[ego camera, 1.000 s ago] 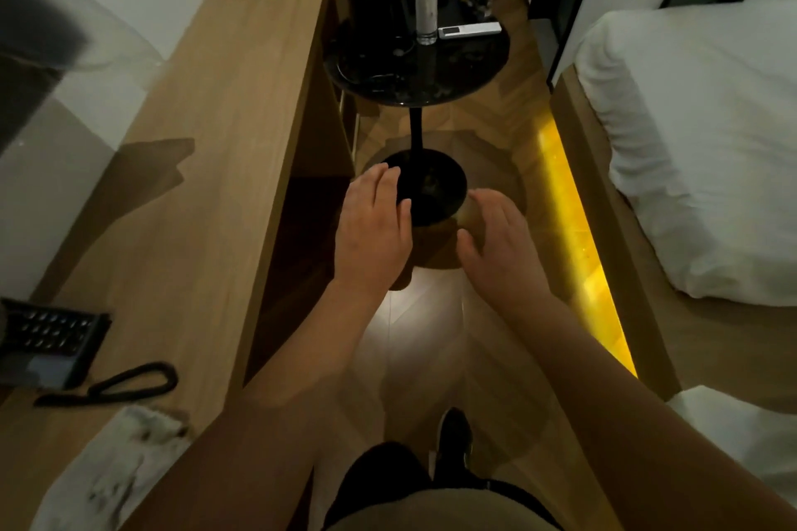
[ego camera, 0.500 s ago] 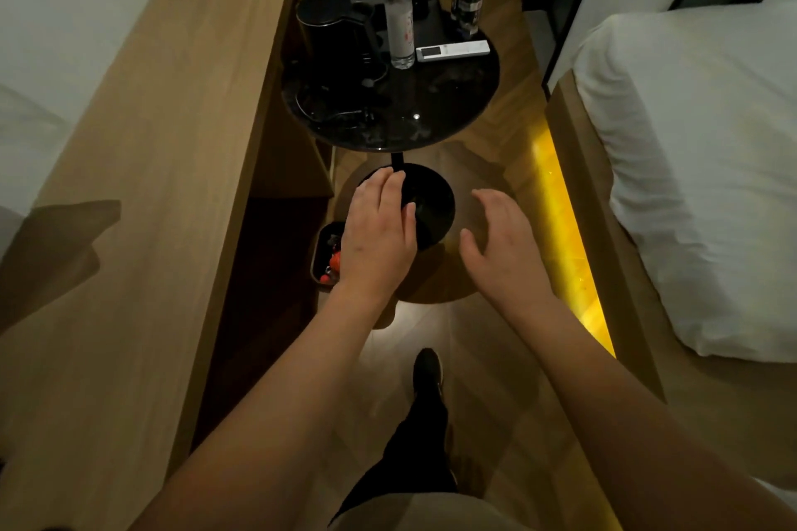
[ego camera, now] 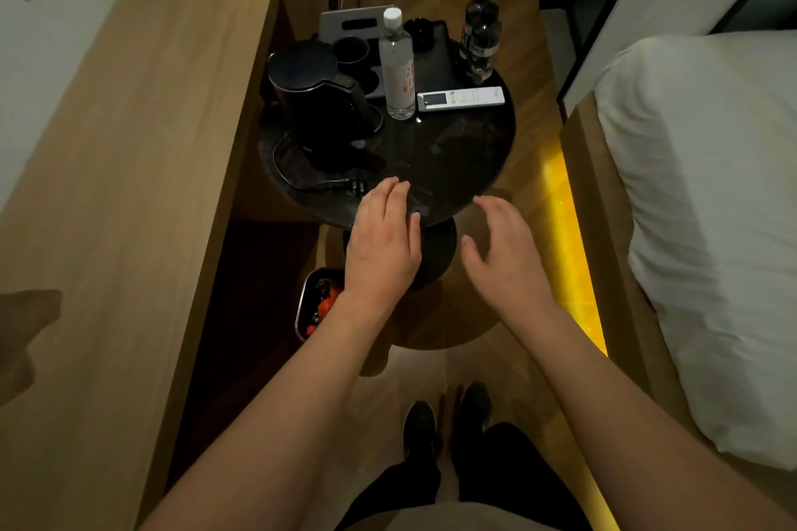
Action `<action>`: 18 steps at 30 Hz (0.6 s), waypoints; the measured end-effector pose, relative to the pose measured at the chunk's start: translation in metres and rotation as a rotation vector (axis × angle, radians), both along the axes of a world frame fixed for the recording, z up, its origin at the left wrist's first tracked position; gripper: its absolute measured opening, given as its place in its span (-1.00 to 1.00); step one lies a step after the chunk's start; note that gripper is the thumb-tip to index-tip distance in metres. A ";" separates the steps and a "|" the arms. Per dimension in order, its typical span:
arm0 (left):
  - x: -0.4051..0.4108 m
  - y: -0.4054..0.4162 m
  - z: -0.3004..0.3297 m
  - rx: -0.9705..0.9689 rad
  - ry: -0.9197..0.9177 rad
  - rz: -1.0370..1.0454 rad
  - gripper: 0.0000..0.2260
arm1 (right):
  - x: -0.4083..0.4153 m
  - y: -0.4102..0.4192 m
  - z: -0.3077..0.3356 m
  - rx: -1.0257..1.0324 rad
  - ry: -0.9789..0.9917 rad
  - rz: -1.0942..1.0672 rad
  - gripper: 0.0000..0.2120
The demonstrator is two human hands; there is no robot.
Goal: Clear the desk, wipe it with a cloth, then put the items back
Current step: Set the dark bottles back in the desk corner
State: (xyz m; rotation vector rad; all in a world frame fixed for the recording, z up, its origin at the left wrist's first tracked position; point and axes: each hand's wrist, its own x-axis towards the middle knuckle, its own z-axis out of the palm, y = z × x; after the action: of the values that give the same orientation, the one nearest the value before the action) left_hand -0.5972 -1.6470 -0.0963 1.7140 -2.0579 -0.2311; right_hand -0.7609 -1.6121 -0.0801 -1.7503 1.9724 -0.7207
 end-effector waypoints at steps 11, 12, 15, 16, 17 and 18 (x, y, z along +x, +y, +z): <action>-0.070 -0.137 -0.005 0.036 0.040 0.082 -0.59 | -0.081 -0.156 -0.017 0.045 -0.054 0.078 -0.49; -0.077 -0.149 -0.005 0.046 0.049 0.091 -0.59 | -0.089 -0.170 -0.019 0.050 -0.058 0.083 -0.49; -0.096 -0.182 -0.002 0.081 0.110 0.114 -0.59 | -0.108 -0.209 -0.022 0.054 -0.076 0.068 -0.50; -0.102 -0.192 -0.001 0.094 0.136 0.111 -0.60 | -0.114 -0.221 -0.023 0.056 -0.089 0.057 -0.51; -0.107 -0.203 -0.001 0.106 0.159 0.107 -0.60 | -0.119 -0.234 -0.024 0.057 -0.103 0.050 -0.51; -0.111 -0.214 -0.001 0.116 0.178 0.106 -0.60 | -0.124 -0.246 -0.025 0.058 -0.115 0.045 -0.51</action>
State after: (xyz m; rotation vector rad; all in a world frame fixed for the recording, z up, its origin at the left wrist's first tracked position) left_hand -0.7081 -1.8605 -0.0969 1.7949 -1.8526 -0.4595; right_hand -0.8844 -1.8582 -0.1051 -1.6760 1.8532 -0.7255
